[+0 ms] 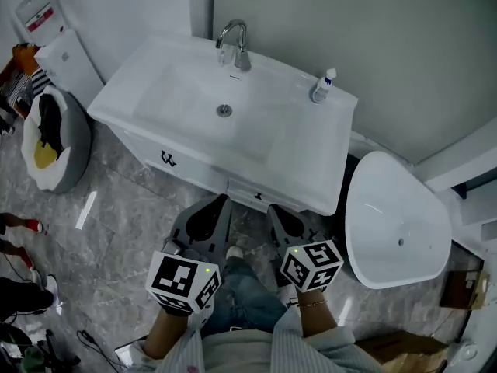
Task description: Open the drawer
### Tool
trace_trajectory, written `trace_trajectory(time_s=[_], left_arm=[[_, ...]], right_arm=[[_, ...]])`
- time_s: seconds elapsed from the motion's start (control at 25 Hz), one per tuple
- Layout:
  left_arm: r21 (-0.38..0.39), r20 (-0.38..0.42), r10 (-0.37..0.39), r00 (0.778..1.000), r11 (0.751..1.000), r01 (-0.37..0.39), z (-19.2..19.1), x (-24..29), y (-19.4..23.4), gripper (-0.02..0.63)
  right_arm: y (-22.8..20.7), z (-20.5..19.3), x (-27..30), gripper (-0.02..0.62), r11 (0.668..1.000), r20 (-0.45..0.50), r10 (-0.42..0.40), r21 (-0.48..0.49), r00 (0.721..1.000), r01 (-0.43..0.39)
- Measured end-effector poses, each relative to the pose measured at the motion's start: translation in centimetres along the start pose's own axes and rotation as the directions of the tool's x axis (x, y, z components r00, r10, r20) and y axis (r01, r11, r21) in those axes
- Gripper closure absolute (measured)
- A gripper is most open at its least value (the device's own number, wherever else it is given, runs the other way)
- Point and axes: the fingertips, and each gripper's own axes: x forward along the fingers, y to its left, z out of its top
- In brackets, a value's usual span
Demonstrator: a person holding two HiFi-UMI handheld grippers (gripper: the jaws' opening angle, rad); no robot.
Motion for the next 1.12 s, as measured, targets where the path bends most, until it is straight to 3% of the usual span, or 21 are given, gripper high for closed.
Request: trace_trajectory(time_s=[0.36,1.12], left_arm=[[0.003,0.0,-0.007,1.0,1.0,0.007,0.5,4.1,0.2,0.591],[-0.032,-0.079,-0.012,0.997,0.999,0.009,-1.6,5.8,4.2,0.591]], right_arm=[[-3.2,2.1,1.9,0.586,1.0,0.003,0.006,-0.013,1.0,-0.006],[-1.9,0.4,5.7,0.586,1.0,-0.072,0.001,0.005,0.997,0.0]])
